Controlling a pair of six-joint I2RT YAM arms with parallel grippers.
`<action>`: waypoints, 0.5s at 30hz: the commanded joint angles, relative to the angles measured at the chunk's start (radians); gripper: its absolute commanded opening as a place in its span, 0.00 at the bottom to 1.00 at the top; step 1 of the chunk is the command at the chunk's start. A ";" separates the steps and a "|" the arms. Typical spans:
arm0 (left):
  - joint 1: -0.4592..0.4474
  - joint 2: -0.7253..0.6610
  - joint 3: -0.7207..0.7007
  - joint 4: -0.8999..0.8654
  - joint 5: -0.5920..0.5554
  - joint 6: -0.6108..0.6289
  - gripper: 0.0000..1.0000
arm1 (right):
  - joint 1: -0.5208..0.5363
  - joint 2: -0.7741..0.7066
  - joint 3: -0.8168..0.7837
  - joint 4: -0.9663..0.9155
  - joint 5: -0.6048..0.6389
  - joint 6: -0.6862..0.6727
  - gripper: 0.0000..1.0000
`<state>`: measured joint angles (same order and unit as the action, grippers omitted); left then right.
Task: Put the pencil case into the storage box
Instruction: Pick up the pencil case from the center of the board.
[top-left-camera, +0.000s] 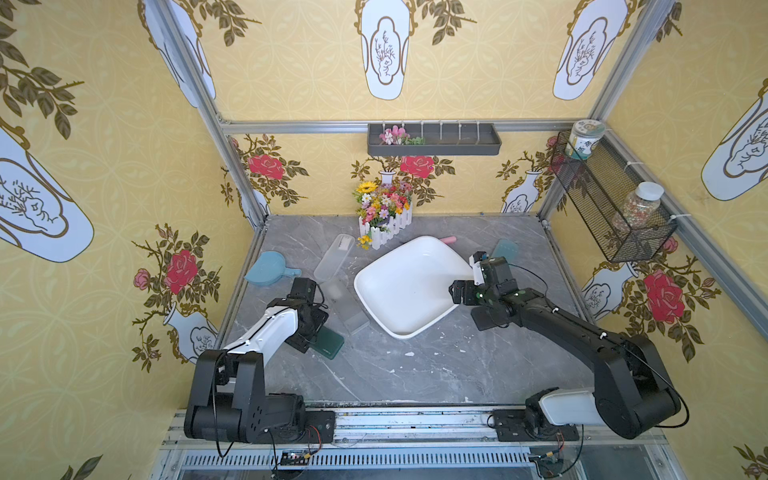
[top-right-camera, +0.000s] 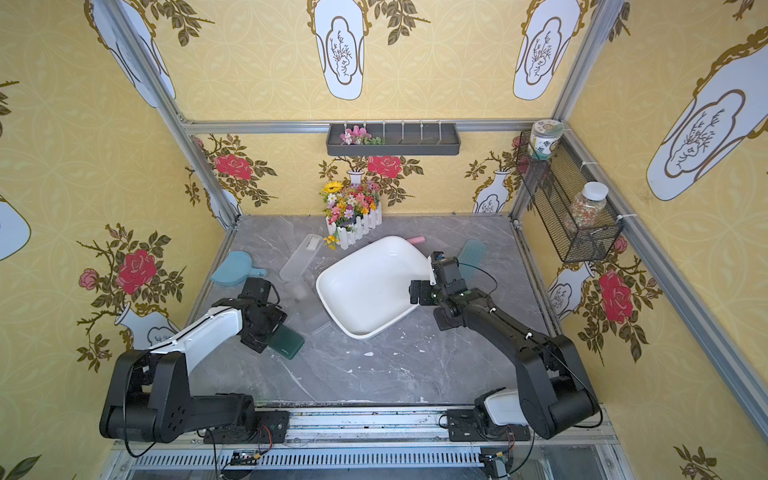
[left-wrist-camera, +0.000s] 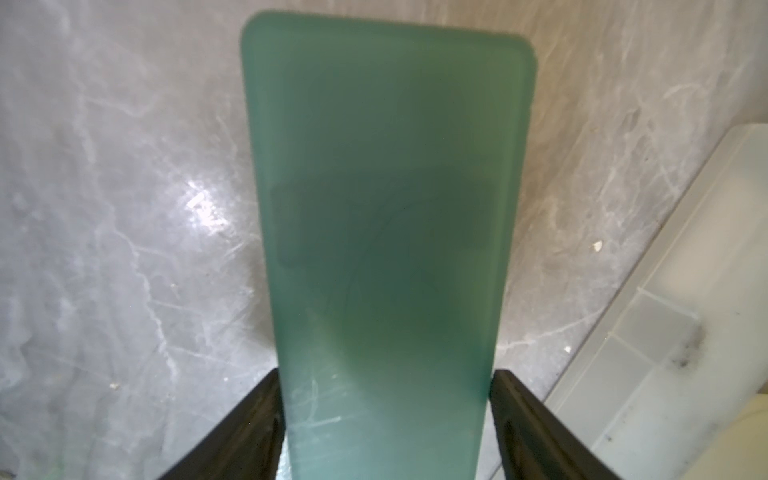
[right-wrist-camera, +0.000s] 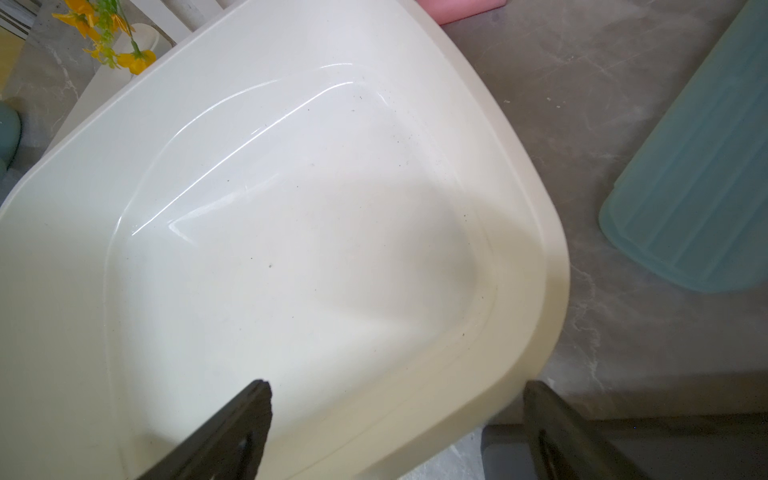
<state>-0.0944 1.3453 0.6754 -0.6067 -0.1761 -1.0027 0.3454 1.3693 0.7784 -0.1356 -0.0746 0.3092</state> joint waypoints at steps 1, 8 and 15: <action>0.001 0.007 -0.014 0.016 0.004 0.009 0.81 | 0.000 -0.012 -0.001 0.002 0.002 0.003 0.97; 0.001 0.013 -0.048 0.067 0.046 0.008 0.83 | 0.001 -0.026 -0.002 -0.010 0.010 0.000 0.97; 0.001 -0.006 -0.074 0.088 0.042 -0.005 0.75 | 0.000 -0.038 -0.008 -0.015 0.016 0.002 0.97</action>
<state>-0.0948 1.3315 0.6186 -0.5404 -0.1562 -1.0008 0.3458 1.3392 0.7746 -0.1482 -0.0715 0.3096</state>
